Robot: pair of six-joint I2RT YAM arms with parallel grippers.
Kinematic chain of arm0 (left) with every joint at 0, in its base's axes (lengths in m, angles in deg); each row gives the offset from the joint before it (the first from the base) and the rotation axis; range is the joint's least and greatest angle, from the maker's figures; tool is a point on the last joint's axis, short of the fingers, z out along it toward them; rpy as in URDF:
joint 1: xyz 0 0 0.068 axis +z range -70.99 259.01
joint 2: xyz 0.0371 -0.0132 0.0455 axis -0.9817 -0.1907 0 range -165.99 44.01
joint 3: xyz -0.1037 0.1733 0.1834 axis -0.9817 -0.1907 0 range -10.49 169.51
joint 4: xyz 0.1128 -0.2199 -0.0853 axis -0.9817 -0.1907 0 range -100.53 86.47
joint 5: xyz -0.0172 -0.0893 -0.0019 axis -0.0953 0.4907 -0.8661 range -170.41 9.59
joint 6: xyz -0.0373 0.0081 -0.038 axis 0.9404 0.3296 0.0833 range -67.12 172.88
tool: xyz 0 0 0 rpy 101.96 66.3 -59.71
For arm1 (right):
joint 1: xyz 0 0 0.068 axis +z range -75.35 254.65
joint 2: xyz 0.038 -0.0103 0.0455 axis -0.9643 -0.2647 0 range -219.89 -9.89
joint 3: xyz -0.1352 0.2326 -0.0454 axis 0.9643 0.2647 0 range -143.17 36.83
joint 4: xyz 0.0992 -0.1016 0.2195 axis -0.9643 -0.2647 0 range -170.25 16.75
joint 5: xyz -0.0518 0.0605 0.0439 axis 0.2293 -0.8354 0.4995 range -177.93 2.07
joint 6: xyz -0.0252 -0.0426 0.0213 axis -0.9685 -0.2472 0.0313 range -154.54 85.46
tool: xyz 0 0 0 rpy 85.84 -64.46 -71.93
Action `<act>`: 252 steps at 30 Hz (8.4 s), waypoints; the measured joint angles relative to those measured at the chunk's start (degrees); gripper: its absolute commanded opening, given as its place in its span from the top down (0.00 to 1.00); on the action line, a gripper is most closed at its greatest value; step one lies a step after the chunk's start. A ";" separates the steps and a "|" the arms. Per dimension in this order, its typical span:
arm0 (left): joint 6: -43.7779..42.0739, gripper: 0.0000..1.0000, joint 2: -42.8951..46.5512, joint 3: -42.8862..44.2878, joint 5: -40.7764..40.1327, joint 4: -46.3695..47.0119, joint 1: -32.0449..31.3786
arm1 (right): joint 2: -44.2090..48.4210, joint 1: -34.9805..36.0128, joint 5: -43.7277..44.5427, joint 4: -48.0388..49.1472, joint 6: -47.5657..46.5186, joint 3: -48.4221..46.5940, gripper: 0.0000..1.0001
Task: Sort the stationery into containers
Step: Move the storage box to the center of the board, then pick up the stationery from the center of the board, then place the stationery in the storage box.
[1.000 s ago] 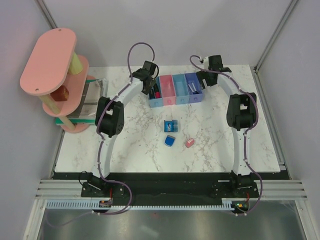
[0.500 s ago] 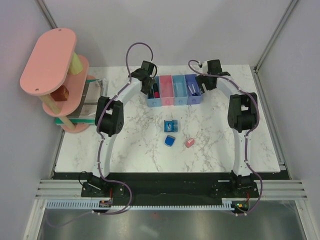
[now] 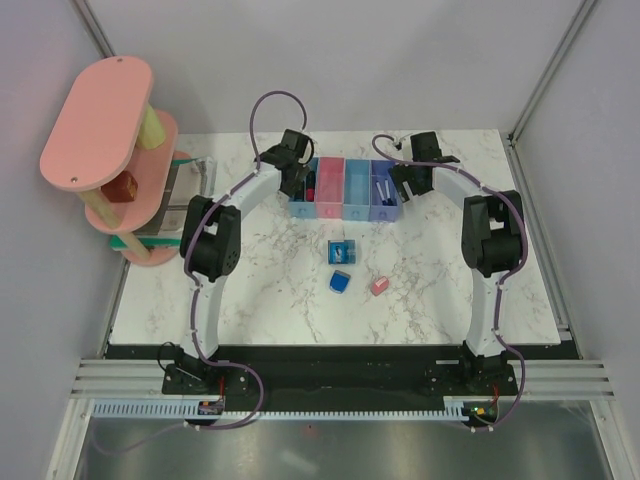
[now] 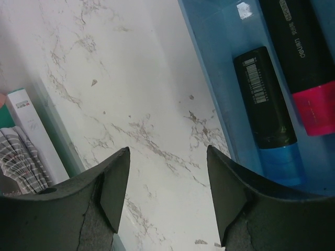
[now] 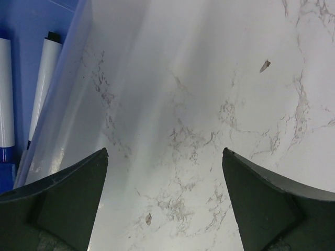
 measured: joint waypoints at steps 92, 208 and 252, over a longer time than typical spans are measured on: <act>-11.17 0.28 52.39 -35.60 10.73 -12.52 -2.01 | 14.88 21.20 -33.35 -8.79 -28.09 19.37 0.37; -10.27 0.28 58.82 -39.10 14.10 -12.76 -1.64 | 9.68 30.86 -15.76 -41.13 -39.67 -0.33 0.21; -10.27 0.28 63.10 -39.76 14.08 -14.56 -1.64 | 2.12 23.43 -12.07 -22.43 -33.29 -24.04 0.44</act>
